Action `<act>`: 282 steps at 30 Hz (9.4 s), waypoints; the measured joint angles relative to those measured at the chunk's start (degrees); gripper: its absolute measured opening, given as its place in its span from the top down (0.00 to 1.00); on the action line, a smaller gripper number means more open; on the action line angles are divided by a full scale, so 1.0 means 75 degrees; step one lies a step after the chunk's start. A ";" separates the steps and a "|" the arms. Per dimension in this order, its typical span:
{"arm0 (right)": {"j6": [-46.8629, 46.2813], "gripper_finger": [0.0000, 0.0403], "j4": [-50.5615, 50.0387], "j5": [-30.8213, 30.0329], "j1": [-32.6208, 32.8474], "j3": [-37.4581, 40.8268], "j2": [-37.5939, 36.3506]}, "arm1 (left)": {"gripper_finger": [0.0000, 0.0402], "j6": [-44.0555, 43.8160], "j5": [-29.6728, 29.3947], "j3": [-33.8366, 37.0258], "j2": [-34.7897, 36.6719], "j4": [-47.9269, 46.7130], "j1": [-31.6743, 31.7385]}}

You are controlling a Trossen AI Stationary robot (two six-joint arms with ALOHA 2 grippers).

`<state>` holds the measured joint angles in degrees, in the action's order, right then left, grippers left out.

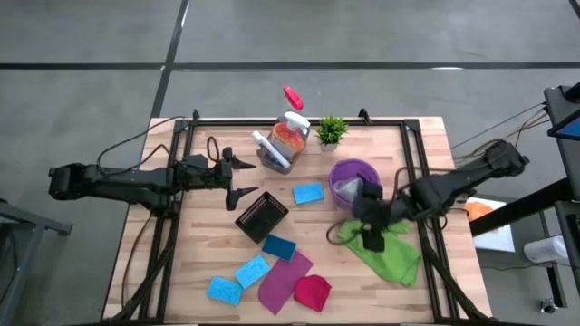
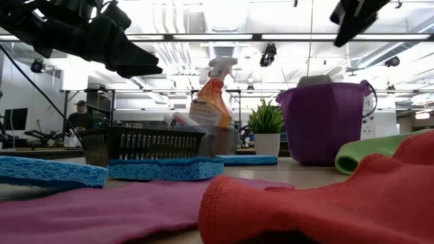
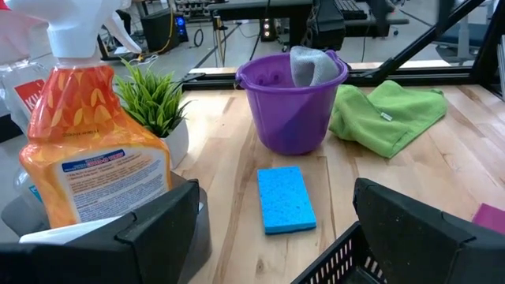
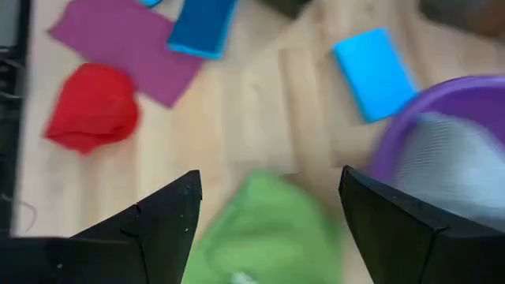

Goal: Pick & Place Kitchen Items
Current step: Put the green microfiber cloth into the violet bucket, then put the red microfiber cloth into the violet bucket

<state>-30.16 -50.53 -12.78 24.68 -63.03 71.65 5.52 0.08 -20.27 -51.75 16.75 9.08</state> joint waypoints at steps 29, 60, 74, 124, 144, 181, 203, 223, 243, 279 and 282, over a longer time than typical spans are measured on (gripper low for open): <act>-0.4427 0.26 -0.1348 0.1650 0.2375 0.0046 0.3322 | 0.16 -0.0009 0.0110 0.0000 0.0002 0.0017 -0.0006; -0.3805 0.95 -0.0388 0.1386 0.2759 0.0071 0.3791 | 0.16 0.0003 0.0201 0.0000 0.0000 0.0079 -0.0006; -0.2546 0.96 0.1459 -0.4303 0.3670 0.0162 0.1405 | 0.16 0.0009 0.0199 0.0000 0.0000 0.0157 -0.0006; 0.8507 0.96 1.3786 -0.1058 0.1499 0.4672 -0.2349 | 0.16 0.0055 0.0198 -0.0003 0.0001 0.0417 -0.0004; 1.0820 0.96 1.0846 -0.1105 0.0740 0.2639 -0.4692 | 0.16 0.0085 0.0198 -0.0003 0.0000 0.0414 -0.0003; 0.4689 0.96 0.2509 -0.2347 -0.2464 0.2058 -0.4054 | 0.16 0.0085 0.0201 -0.0003 0.0003 0.0337 -0.0004; 0.3151 0.96 0.0939 -0.0083 -0.3240 0.2058 -0.0281 | 0.16 0.0143 0.0201 -0.0003 0.0003 0.0211 -0.0006; 0.3063 0.51 0.0192 -0.0109 -0.3324 0.0609 0.0575 | 0.16 0.0195 0.0201 -0.0003 0.0003 0.0154 -0.0003; 0.2950 0.28 -0.1016 0.0706 -0.3025 -0.1134 0.0397 | 0.16 0.0148 0.0201 -0.0003 0.0003 0.0133 -0.0005; -0.1335 0.28 0.3968 0.1712 0.1499 -0.0891 0.4495 | 0.16 -0.0028 0.0399 -0.0003 0.0002 0.0219 -0.0152; -0.1328 0.28 0.3750 0.1681 0.1648 -0.1163 0.4848 | 0.16 0.0004 0.0399 -0.0003 0.0000 0.0219 -0.0154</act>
<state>-40.11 -22.40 -0.17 37.04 -71.76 108.01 5.55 3.07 -20.29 -51.75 18.39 7.92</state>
